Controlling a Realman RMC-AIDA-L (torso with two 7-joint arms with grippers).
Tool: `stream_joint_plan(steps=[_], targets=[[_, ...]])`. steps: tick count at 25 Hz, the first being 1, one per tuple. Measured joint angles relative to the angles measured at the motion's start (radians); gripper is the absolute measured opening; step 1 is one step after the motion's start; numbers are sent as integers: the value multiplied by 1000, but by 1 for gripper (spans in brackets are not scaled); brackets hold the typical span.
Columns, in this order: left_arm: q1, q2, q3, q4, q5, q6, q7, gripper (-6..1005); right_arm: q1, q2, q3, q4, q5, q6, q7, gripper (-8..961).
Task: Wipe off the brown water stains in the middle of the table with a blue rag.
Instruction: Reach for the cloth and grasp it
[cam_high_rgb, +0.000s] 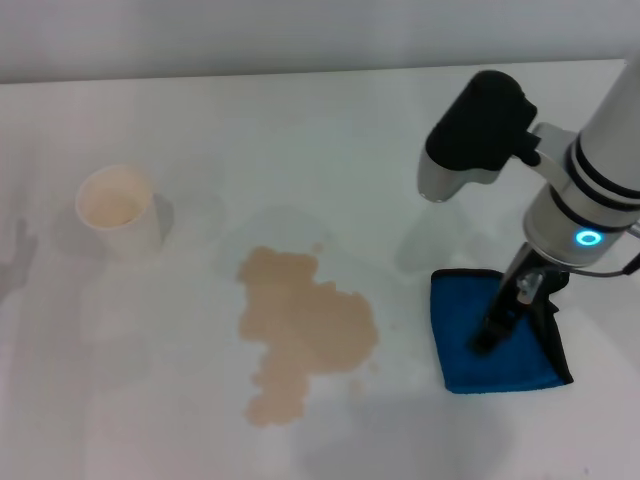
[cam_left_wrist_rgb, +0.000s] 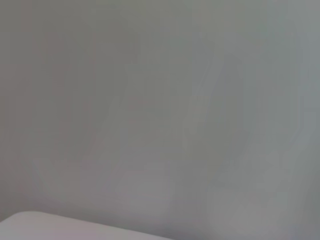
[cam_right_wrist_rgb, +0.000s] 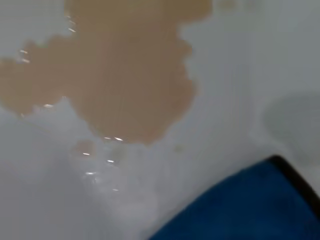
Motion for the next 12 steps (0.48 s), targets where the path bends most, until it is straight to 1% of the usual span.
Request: stream_joint_plan(steps=[5,12], targets=[[-5,-1,-1,-1,0,-2,-1,876,-20,4,-32,6,-72,-29,-3,692],[-1,-1,1,6,0,-2,-1,876,-22,7,-36,39,-44,-51,-35,692]])
